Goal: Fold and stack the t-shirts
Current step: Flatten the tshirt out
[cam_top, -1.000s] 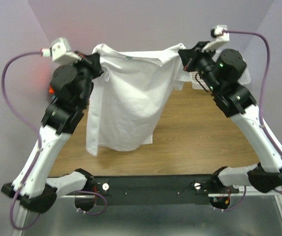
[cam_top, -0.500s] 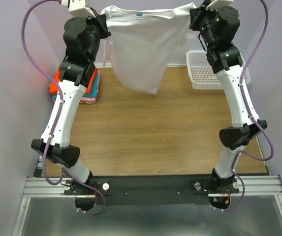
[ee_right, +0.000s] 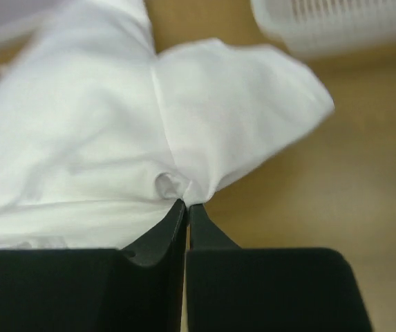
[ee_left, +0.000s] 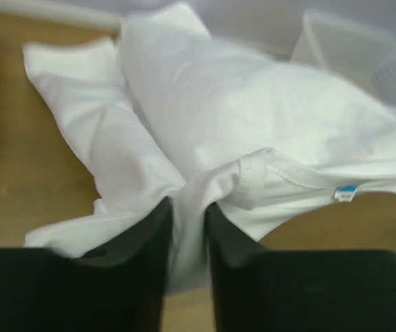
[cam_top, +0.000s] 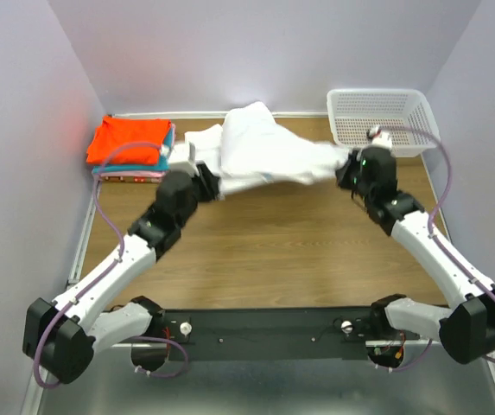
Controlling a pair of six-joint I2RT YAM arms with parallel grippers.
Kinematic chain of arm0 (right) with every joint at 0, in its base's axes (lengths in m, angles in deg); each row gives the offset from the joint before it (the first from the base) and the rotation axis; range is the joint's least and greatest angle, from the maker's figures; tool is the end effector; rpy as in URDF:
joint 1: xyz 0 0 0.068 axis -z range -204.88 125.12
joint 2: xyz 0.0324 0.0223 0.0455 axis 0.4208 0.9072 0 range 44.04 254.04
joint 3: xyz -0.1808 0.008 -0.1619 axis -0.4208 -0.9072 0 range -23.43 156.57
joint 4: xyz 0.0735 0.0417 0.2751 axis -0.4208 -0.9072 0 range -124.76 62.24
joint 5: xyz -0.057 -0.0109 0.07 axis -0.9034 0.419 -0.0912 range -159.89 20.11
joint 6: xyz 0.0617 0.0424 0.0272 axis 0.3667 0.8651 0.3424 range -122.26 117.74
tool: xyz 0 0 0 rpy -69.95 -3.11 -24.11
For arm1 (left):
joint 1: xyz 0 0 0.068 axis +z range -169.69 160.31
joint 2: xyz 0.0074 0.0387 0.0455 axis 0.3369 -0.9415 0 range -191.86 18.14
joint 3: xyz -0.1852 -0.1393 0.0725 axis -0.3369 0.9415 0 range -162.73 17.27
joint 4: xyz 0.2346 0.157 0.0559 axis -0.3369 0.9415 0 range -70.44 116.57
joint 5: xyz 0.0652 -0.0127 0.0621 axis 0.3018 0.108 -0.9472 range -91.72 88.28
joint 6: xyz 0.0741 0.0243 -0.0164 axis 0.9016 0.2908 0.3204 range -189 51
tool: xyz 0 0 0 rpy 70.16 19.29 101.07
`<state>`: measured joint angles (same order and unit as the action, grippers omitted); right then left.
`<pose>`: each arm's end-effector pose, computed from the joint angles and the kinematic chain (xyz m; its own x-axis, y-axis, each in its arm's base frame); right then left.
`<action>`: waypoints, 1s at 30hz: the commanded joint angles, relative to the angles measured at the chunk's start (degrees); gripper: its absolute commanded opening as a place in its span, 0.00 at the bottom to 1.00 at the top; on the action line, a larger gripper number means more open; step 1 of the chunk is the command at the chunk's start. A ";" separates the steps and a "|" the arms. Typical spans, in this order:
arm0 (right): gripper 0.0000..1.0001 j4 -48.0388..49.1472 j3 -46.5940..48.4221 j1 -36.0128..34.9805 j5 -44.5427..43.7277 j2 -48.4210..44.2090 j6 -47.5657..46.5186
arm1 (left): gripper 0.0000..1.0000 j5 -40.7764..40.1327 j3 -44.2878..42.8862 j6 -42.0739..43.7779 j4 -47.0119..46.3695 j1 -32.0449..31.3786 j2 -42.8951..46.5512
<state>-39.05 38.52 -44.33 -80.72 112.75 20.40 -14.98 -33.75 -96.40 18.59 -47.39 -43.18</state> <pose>0.3325 0.1036 0.3142 -0.3308 0.2845 -0.8998 -0.0338 0.9493 0.3126 0.2963 -0.1378 0.3053 -0.2432 -0.3781 -0.8933 0.1578 0.8932 -0.4210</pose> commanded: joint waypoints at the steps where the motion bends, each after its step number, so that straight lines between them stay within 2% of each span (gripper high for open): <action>1: 0.24 -2.86 -23.37 0.98 -4.75 -10.47 13.18 | 0.98 -7.40 15.14 -14.76 2.36 -7.79 8.40; 4: 0.71 -6.98 -29.69 0.98 -4.02 -18.42 16.53 | 0.98 -5.73 21.05 -23.39 9.13 -13.06 12.71; 5: 0.95 -8.30 -29.26 1.07 -4.72 -19.74 16.81 | 0.98 -6.25 21.05 -24.88 13.06 -14.03 14.11; 6: 1.00 -9.70 -28.65 0.99 -5.07 -21.23 16.72 | 0.98 -6.34 20.27 -26.12 14.84 -16.22 14.64; 9: 1.00 -9.98 -26.72 0.99 -4.56 -25.02 16.11 | 0.98 -8.09 16.59 -27.09 20.30 -18.34 15.88; 13: 1.00 -9.98 -23.90 0.90 1.50 -23.80 13.21 | 0.98 -10.03 13.76 -25.69 19.88 -19.06 13.60; 17: 1.00 -10.07 -22.93 0.98 4.85 -18.36 11.01 | 0.98 -12.58 9.38 -22.97 18.29 -19.05 3.44; 22: 1.00 -8.67 -23.19 0.81 8.88 -11.07 10.58 | 0.98 -13.46 0.41 -21.91 21.54 -18.88 -9.58; 27: 1.00 -7.17 -24.07 0.81 11.89 -7.89 9.86 | 0.98 -8.47 -0.56 -18.83 16.10 -18.35 -15.04; 30: 1.00 -6.56 -24.60 0.55 12.67 -6.22 9.78 | 0.98 -8.10 -1.09 -20.06 17.48 -18.18 -17.68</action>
<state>-47.37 14.92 -43.52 -71.37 104.97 31.30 -24.07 -33.23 -116.88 36.34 -66.06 -58.63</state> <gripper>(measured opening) 0.996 0.983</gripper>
